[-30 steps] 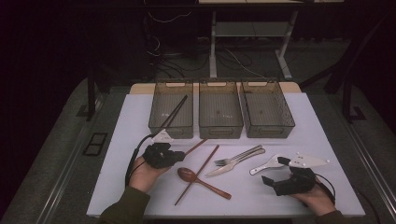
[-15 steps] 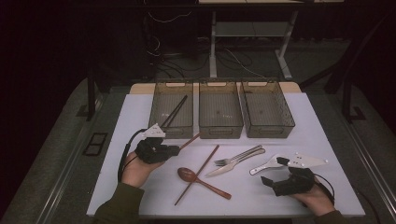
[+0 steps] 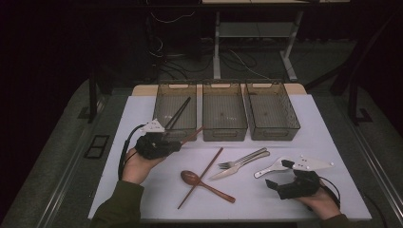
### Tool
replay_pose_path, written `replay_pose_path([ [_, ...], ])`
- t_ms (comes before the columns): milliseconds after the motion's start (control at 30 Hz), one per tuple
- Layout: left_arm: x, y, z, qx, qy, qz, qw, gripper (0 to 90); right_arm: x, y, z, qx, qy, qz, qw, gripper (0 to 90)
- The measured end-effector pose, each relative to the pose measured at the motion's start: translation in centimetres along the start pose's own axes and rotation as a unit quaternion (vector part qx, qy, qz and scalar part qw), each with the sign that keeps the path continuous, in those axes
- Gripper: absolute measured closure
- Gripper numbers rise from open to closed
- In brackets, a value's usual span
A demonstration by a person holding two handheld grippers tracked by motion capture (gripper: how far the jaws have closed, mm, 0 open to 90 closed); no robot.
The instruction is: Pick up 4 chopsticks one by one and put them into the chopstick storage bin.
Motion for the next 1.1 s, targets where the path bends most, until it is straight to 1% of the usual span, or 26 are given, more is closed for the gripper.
replay_pose_path([
  [67, -0.1, -0.2, 0.1, 0.003, 0.002, -0.002, 1.0000, 83.1, 0.0, 0.0, 0.0, -0.001, 0.000, 0.000, 1.0000, 1.4],
  [300, 0.1, -1.0, 0.5, 0.001, -0.001, -0.010, 1.0000, 83.1, 0.0, 0.0, 0.0, 0.000, 0.000, 0.001, 1.0000, 1.4],
  [500, 0.5, -1.9, 0.8, 0.002, -0.009, -0.009, 0.9999, 83.1, 0.0, 0.0, 0.0, 0.001, 0.002, 0.001, 1.0000, 1.4],
  [633, 0.8, -2.4, 1.2, 0.001, -0.010, -0.010, 0.9999, 83.1, 0.0, 0.0, -0.1, 0.002, 0.003, 0.001, 1.0000, 1.4],
  [800, 1.2, -3.4, 1.7, -0.003, -0.015, -0.012, 0.9998, 83.1, 0.0, 0.1, -0.1, 0.004, 0.003, 0.000, 1.0000, 1.4],
  [933, 1.4, -4.2, 2.0, 0.004, -0.015, -0.010, 0.9998, 83.1, -0.1, 0.1, -0.1, 0.003, 0.003, -0.001, 1.0000, 1.4],
  [1100, 1.7, -5.3, 2.3, 0.006, -0.020, -0.009, 0.9998, 83.1, -0.1, 0.1, -0.1, 0.003, 0.003, -0.001, 1.0000, 1.4],
])
Point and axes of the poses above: each handheld gripper's, and its own axes: x roughly forward along the jaws, y roughly out of its underside, z roughly to its left, the point moved 1 cm from there along x, roughly forward along the jaws, and after that the axes turned 9 degrees about -x, right-handed, at the moved point
